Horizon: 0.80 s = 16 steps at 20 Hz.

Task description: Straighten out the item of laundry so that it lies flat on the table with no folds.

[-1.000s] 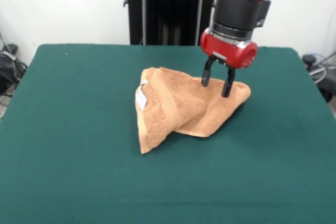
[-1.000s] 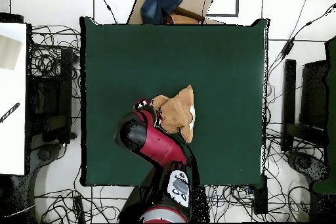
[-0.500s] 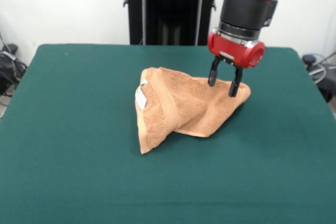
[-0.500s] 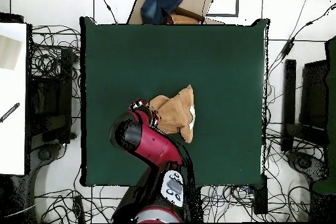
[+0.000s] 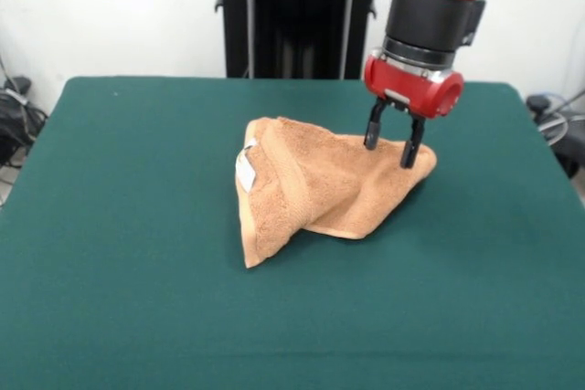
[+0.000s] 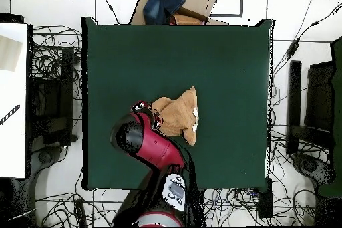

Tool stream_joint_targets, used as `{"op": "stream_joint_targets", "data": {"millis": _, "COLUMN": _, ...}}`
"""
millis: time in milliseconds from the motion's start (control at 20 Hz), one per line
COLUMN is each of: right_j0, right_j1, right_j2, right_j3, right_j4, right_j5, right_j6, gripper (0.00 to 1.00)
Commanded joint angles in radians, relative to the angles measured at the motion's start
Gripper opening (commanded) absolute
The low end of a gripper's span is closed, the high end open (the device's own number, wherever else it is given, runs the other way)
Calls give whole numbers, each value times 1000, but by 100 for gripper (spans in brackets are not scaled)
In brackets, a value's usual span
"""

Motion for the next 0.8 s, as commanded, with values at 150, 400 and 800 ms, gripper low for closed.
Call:
{"op": "stream_joint_targets", "data": {"millis": 150, "right_j0": 61, "right_j1": 7, "right_j2": -27, "right_j3": 53, "right_j4": 97, "right_j5": 30, "right_j6": 284, "gripper": 100}}
{"op": "stream_joint_targets", "data": {"millis": 400, "right_j0": 104, "right_j1": 11, "right_j2": -49, "right_j3": 51, "right_j4": 137, "right_j5": 46, "right_j6": 289, "gripper": 100}}
{"op": "stream_joint_targets", "data": {"millis": 800, "right_j0": 91, "right_j1": 9, "right_j2": -31, "right_j3": 58, "right_j4": 141, "right_j5": 29, "right_j6": 279, "gripper": 100}}
